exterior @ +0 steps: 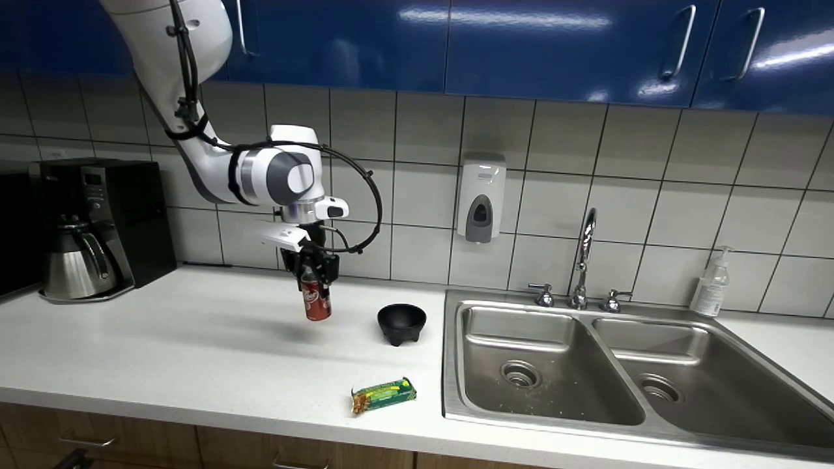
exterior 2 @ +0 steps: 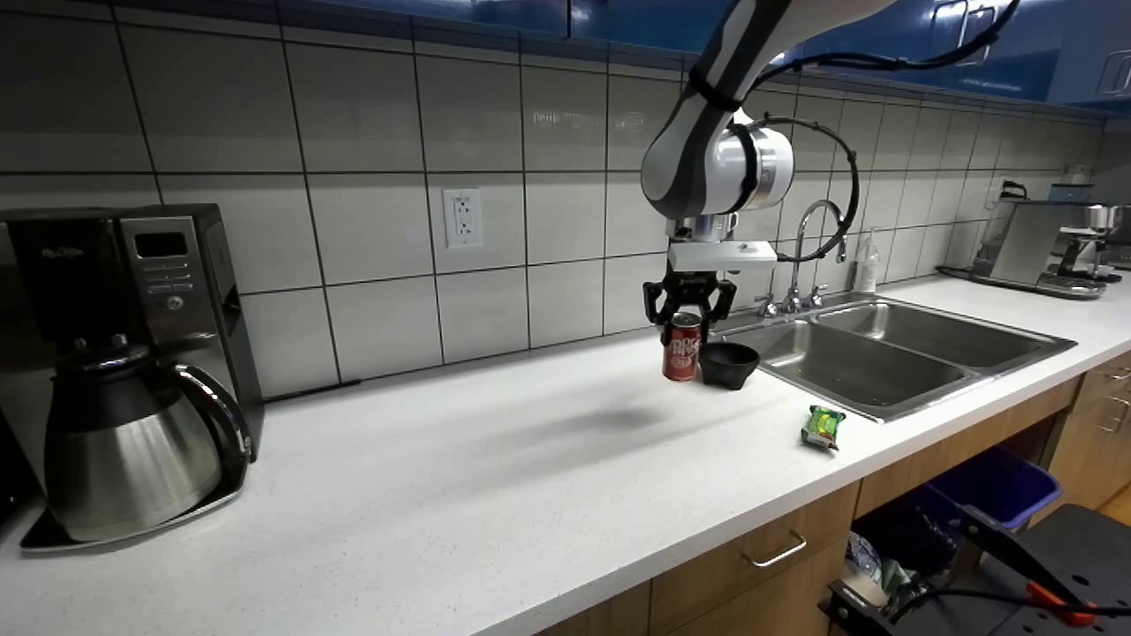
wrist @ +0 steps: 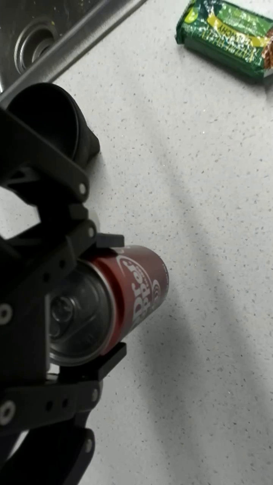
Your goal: Put the red can in the black bowl.
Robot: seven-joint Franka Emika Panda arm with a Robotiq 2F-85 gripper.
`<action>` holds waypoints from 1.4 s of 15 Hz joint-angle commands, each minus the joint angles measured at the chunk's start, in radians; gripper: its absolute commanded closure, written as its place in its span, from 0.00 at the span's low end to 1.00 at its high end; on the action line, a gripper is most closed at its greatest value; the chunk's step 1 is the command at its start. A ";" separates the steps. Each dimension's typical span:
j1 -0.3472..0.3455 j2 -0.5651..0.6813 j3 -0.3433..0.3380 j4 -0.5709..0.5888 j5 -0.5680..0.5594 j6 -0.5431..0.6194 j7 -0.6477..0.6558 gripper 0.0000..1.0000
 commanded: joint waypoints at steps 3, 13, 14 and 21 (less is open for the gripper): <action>-0.021 -0.021 -0.013 0.033 -0.003 -0.045 0.052 0.62; -0.066 0.048 -0.043 0.167 0.022 -0.103 0.125 0.62; -0.069 0.061 -0.048 0.186 0.022 -0.114 0.136 0.62; -0.109 0.178 -0.062 0.349 0.052 -0.195 0.192 0.62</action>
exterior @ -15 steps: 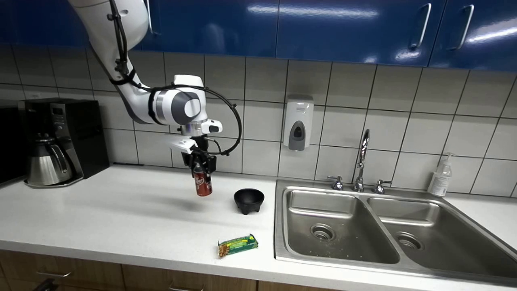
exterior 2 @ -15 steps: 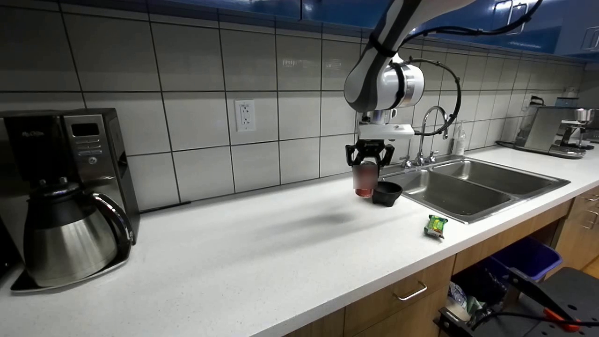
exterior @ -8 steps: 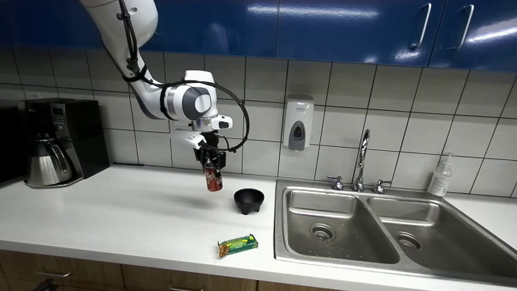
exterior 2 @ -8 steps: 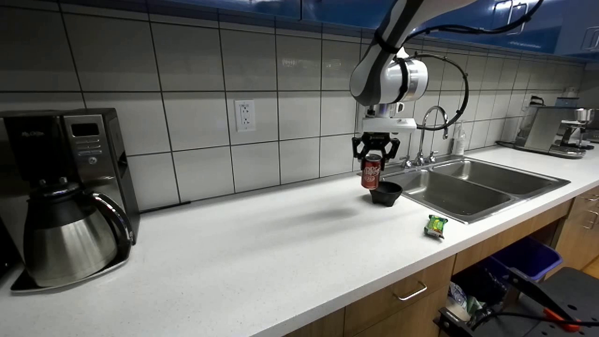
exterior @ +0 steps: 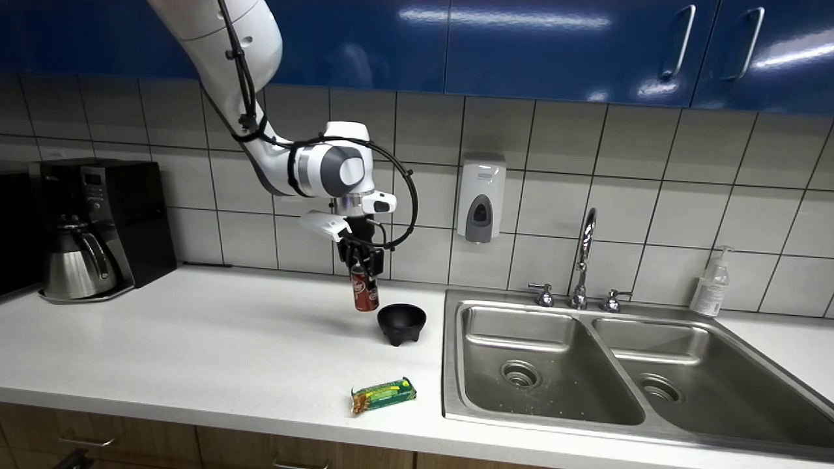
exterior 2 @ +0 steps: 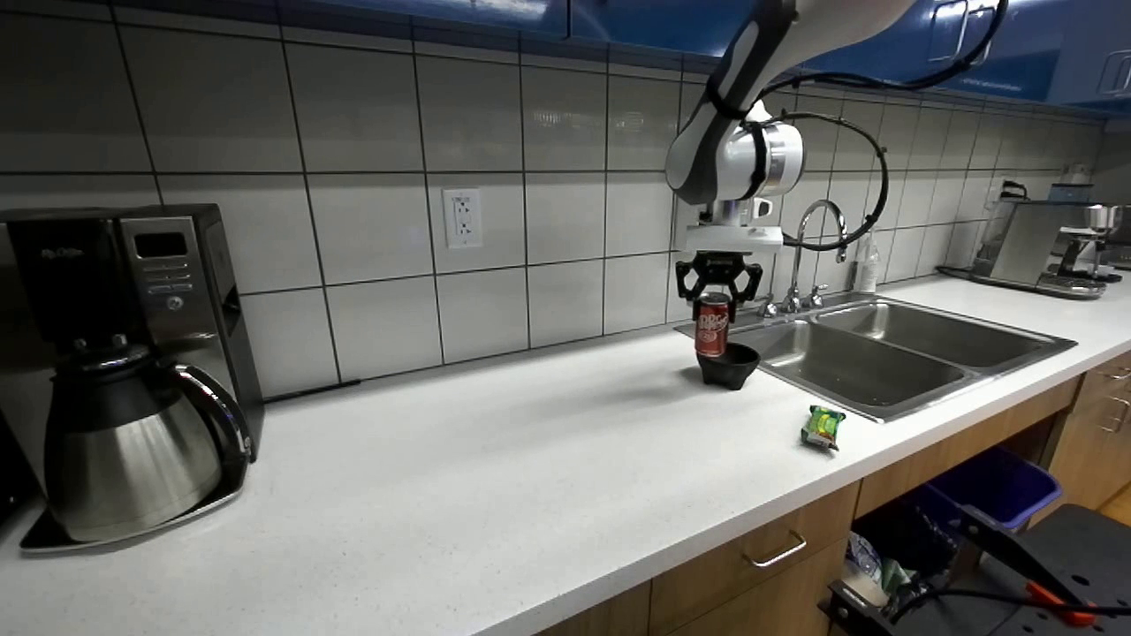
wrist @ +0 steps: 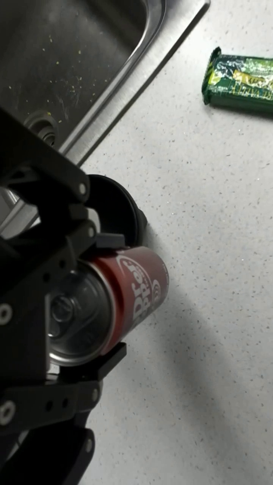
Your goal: Put the red can in the black bowl.
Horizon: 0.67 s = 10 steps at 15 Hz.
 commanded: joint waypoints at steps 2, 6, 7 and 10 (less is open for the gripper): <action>-0.034 0.084 -0.002 0.155 0.031 -0.102 0.047 0.62; -0.046 0.140 -0.018 0.250 0.034 -0.160 0.083 0.62; -0.048 0.152 -0.020 0.270 0.035 -0.173 0.090 0.62; -0.055 0.202 -0.026 0.337 0.035 -0.213 0.119 0.62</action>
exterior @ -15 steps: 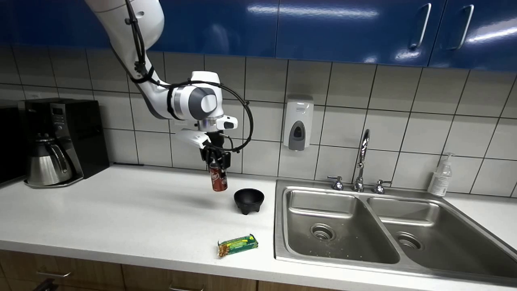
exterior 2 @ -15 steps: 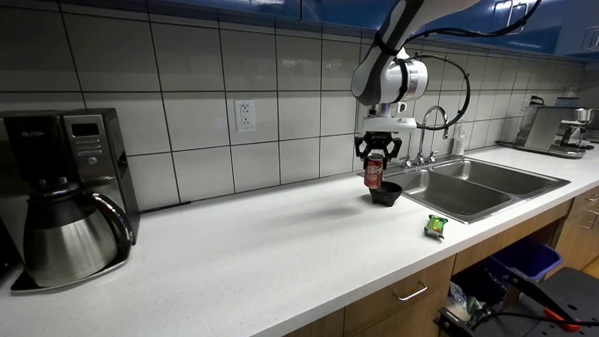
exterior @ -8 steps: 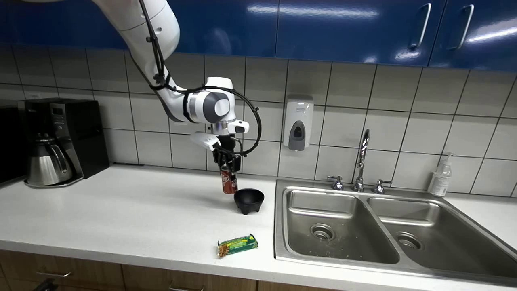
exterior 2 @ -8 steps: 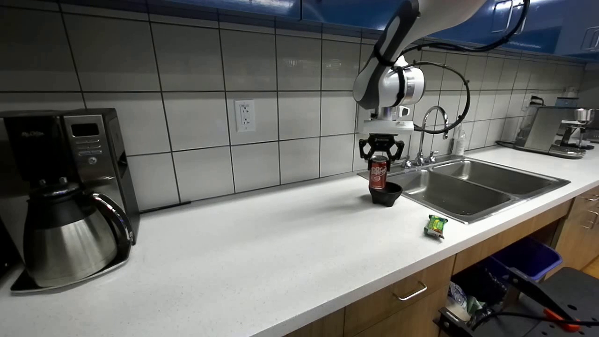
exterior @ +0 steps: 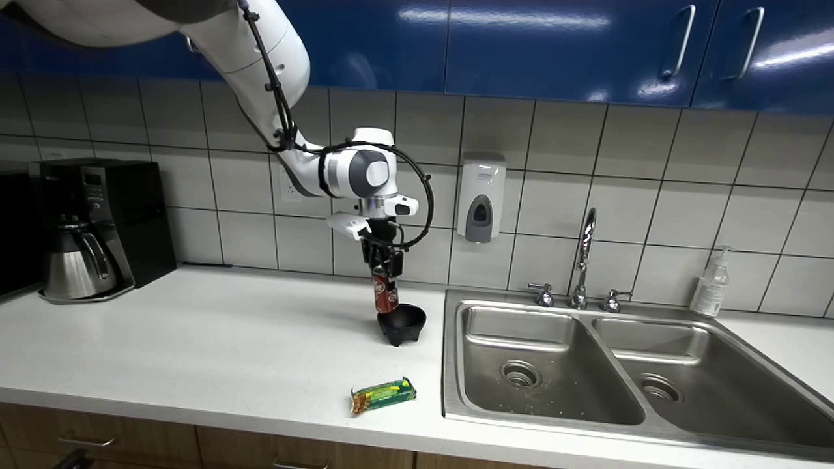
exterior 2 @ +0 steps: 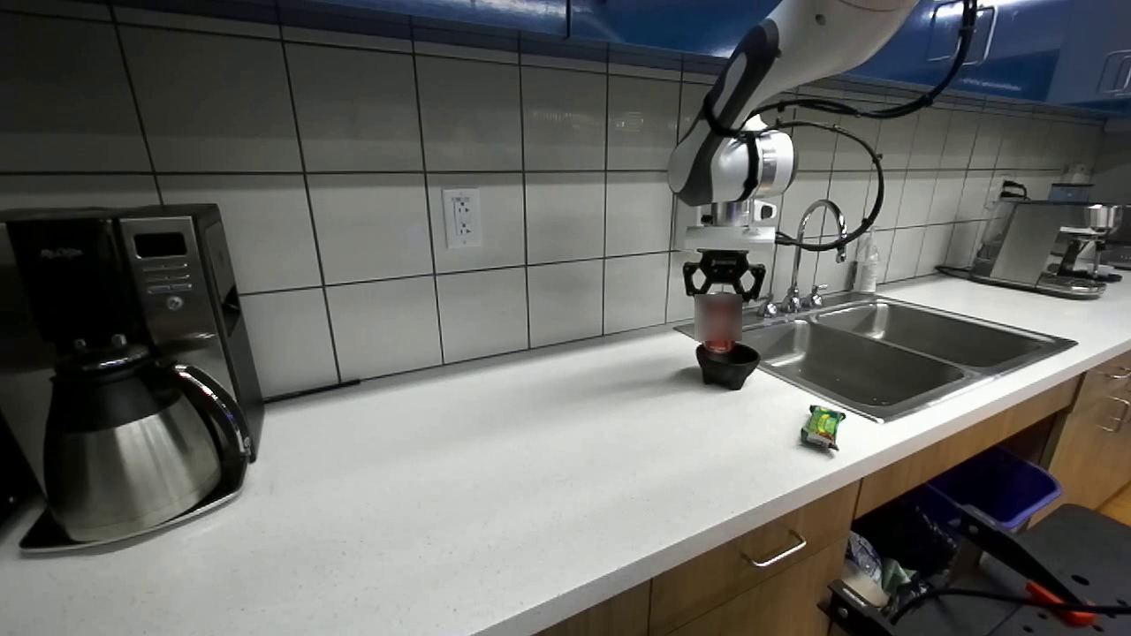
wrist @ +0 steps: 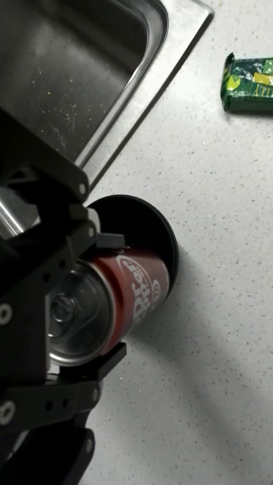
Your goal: Put the red can in the black bowl.
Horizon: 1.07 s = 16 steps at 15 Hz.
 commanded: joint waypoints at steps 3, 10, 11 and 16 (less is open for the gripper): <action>-0.021 0.111 -0.001 0.169 0.016 -0.111 0.063 0.62; -0.046 0.212 -0.002 0.287 0.032 -0.166 0.095 0.62; -0.050 0.223 -0.002 0.300 0.033 -0.173 0.097 0.62; -0.071 0.276 -0.001 0.355 0.037 -0.203 0.100 0.62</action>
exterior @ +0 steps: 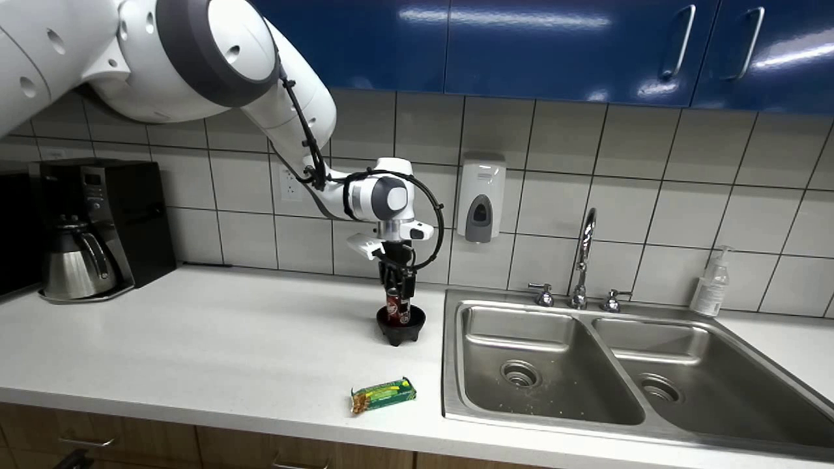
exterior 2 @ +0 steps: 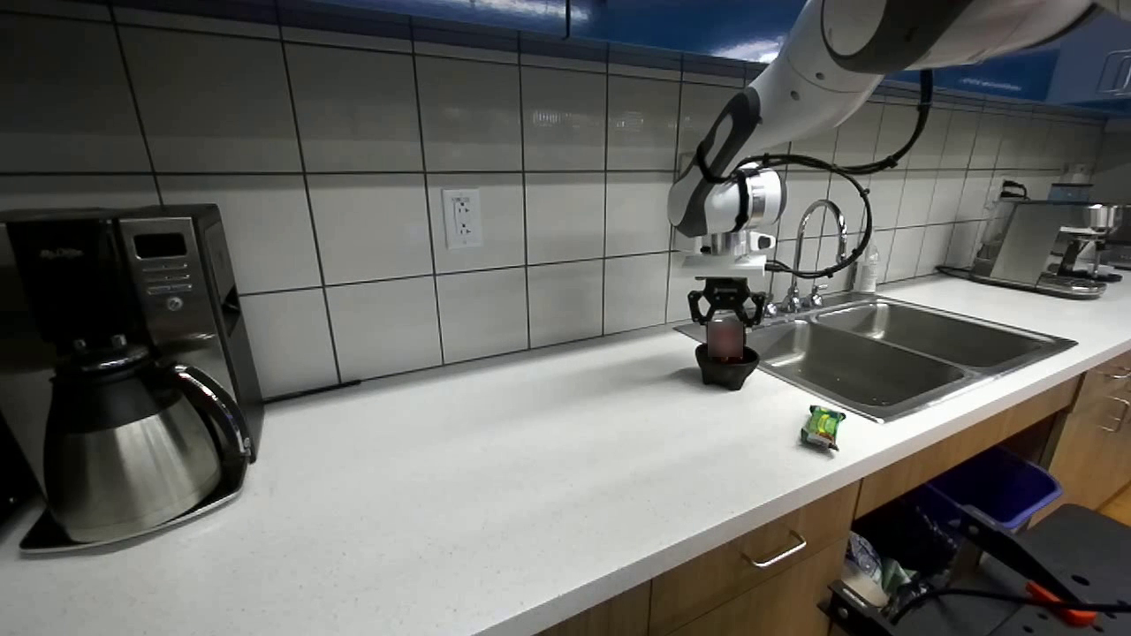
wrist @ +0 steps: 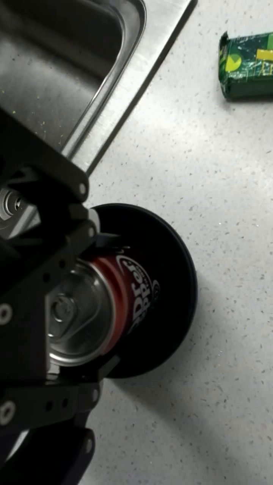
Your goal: Put the red can in the black bowl.
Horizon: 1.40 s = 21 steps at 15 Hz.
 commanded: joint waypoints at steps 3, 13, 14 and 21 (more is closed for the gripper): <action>-0.023 0.063 0.003 0.103 0.022 -0.073 0.019 0.62; -0.023 0.072 0.002 0.127 0.025 -0.090 0.031 0.00; -0.022 0.070 0.001 0.125 0.024 -0.089 0.031 0.00; -0.005 0.041 0.000 0.083 0.017 -0.055 0.029 0.00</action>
